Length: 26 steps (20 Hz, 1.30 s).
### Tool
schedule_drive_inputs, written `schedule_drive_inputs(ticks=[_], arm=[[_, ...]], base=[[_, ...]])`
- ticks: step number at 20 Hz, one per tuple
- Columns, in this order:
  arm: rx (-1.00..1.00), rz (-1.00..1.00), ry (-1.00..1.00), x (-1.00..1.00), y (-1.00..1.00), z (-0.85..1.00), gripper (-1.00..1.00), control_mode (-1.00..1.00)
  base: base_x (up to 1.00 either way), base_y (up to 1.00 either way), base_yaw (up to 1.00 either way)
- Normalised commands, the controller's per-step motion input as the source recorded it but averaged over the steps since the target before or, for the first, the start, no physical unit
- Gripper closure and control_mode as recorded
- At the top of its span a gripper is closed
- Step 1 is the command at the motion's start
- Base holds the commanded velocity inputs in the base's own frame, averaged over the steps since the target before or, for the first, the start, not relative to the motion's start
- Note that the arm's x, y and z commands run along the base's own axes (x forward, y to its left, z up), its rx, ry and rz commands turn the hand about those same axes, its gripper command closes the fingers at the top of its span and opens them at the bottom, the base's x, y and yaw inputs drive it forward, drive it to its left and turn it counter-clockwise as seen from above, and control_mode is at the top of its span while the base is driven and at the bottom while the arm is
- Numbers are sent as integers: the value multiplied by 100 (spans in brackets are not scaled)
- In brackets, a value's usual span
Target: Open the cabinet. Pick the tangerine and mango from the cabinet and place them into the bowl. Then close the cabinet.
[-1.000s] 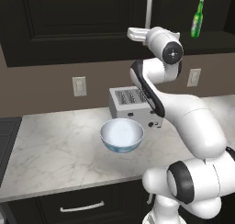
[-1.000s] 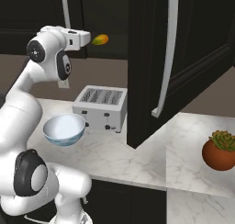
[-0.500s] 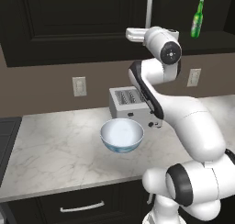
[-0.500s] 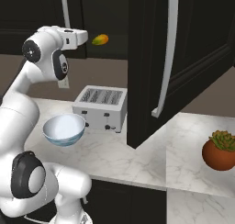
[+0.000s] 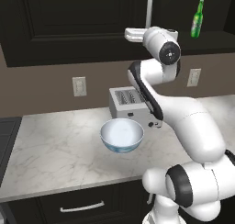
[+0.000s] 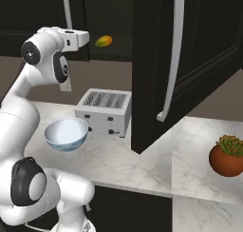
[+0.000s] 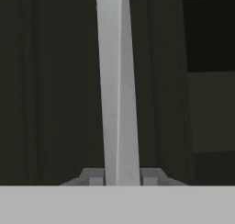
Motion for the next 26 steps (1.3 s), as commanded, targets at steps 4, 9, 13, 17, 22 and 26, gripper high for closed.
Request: schedule_drive_inputs(ticks=[4, 9, 13, 17, 22, 26], arm=[[0, 0, 3, -29, 57, 18, 100, -100], [0, 0, 3, -38, 73, 25, 100, -100], [-3, 0, 0, -50, 83, 29, 100, -100], [-4, 1, 0, -53, 98, 35, 100, -100], [-6, 1, 0, -58, 100, 36, 100, -100], [-8, 0, 0, -57, 100, 39, 100, -100]], base=[[0, 0, 0], [0, 0, 0], [0, 0, 0], [0, 0, 0], [0, 0, 0], [0, 0, 0]])
